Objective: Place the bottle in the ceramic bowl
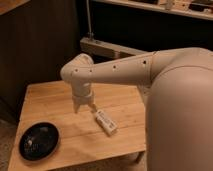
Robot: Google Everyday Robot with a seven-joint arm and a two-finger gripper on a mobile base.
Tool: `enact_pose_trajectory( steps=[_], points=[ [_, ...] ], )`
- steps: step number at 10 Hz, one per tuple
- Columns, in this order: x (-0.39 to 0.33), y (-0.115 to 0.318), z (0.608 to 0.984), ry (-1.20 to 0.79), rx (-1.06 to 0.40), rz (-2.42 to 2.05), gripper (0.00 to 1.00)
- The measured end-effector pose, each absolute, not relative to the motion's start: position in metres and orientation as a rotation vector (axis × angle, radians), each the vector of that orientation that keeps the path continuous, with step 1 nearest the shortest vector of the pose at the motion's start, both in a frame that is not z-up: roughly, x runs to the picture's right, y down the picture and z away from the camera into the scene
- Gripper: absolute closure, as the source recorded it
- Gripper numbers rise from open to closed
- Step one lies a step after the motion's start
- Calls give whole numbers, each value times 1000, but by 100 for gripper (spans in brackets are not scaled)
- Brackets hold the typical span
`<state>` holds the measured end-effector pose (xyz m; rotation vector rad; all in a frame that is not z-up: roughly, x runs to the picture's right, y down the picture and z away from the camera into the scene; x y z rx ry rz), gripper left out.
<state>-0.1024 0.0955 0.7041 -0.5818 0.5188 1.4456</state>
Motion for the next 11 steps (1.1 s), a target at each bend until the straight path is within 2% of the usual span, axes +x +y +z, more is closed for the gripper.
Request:
enact_pose_trajectory(
  steps=[5,8,11],
  points=[
    [-96,81,704,450,-590,1391,35],
    [-68,35,725,276,-563,1231,35],
    [-46,6,738,193,-538,1138,35]
  ],
)
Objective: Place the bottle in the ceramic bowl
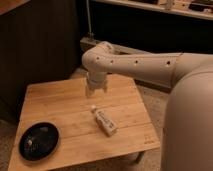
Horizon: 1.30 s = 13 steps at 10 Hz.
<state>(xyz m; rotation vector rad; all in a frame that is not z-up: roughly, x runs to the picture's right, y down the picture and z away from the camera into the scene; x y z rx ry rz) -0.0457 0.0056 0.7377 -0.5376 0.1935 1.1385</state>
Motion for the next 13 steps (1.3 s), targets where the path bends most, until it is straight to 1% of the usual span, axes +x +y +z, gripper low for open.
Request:
enact_pose_trajectory(
  steps=[6,8,13],
  points=[
    [-45,4,740,188,-540,1126,35],
    [-45,20,749,193,-557,1119,35],
    [-36,99,809,173,-564,1047,35]
  ],
)
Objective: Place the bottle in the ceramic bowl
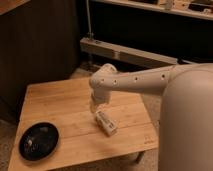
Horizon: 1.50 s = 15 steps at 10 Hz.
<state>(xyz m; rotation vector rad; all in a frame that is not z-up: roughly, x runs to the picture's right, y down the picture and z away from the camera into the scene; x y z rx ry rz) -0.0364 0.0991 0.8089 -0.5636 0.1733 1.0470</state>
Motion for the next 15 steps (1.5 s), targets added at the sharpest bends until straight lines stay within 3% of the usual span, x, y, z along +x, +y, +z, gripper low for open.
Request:
enact_pose_trajectory(
  steps=[10,12,15],
  points=[
    [-45,155,848,198,-642,998,35],
    [-47,161,854,204,-680,989,47],
    [-87,149,847,130,-706,931,77]
  ],
)
